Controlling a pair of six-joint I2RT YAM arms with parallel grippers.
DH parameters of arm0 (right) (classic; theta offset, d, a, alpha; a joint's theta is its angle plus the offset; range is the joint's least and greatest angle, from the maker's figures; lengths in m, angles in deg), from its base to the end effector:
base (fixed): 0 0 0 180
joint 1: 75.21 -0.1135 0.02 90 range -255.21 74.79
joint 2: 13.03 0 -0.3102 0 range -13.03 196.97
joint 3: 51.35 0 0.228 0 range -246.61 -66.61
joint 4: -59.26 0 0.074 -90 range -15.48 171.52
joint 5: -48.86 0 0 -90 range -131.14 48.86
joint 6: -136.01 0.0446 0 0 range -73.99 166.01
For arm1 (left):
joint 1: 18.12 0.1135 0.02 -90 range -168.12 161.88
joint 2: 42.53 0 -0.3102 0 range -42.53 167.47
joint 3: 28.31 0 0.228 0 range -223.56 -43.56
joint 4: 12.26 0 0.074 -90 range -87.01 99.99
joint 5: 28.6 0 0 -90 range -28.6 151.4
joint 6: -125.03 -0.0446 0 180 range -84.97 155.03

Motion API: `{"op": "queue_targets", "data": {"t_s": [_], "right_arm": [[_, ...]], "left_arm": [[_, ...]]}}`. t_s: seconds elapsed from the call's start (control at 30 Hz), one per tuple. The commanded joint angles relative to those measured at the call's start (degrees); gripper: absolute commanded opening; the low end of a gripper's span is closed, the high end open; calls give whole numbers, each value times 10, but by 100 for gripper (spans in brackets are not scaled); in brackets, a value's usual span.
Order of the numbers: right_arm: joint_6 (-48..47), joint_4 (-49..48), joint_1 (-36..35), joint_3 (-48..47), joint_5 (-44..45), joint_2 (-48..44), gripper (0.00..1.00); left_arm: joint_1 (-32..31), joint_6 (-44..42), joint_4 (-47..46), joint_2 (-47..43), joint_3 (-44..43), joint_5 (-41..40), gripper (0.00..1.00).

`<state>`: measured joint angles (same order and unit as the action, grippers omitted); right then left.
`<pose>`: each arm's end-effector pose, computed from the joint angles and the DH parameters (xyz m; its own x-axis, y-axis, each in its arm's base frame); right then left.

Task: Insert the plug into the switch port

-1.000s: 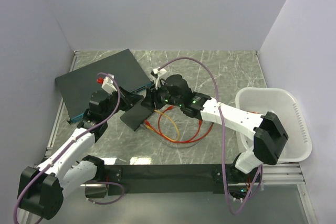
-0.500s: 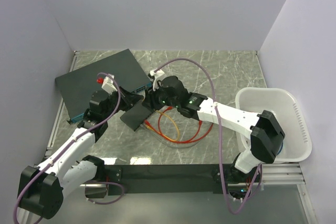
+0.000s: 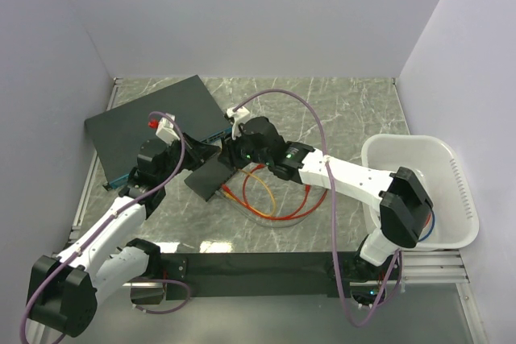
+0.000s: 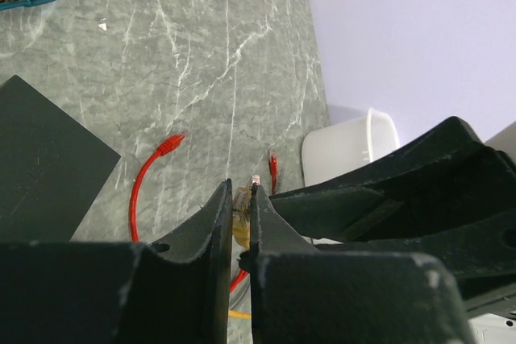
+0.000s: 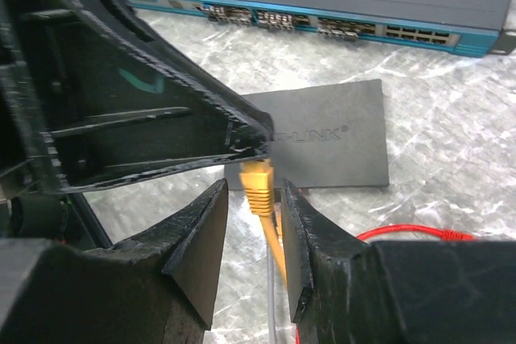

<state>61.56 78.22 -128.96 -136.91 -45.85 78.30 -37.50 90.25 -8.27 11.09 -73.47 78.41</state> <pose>0.2109 0.2938 0.3511 -0.4656 -0.1832 -0.8658 -0.7505 0.6002 0.2766 0.1612 -0.0705 0.3046 -0.5980 -0.6223 -0.5052 0.1677 0.5193 -0.8380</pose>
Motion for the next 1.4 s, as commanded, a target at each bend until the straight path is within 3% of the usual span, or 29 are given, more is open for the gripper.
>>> {"op": "queue_targets", "data": {"t_s": [0.0, 0.3, 0.5, 0.63, 0.73, 0.8, 1.03, 1.17, 1.37], "right_arm": [[-7, 0, -5, -31, 22, 3, 40], [-5, 2, -4, -33, 23, 8, 33], [-3, -7, -4, -28, 24, 5, 19], [0, -13, -4, -19, 24, 0, 0], [0, -16, -5, -10, 23, -2, 0], [0, -18, -4, -4, 23, -4, 0], [4, -29, -4, 71, 37, -18, 0], [12, -36, -5, 114, 40, -16, 0], [18, -54, -7, 133, 41, 18, 0]], "left_arm": [[-3, -4, -5, -14, -20, -3, 0], [-3, -4, -10, -12, -19, -1, 0], [-4, -4, -9, -13, -18, -1, 0], [-3, -3, -8, -13, -16, -3, 1], [-3, -6, -7, -5, -16, -5, 1], [-3, -12, -8, 4, -16, -4, 4], [0, -43, 3, 43, -18, -41, 47], [28, -59, -10, 81, -22, -32, 55], [71, -83, -31, 132, -30, -23, 55]]}}
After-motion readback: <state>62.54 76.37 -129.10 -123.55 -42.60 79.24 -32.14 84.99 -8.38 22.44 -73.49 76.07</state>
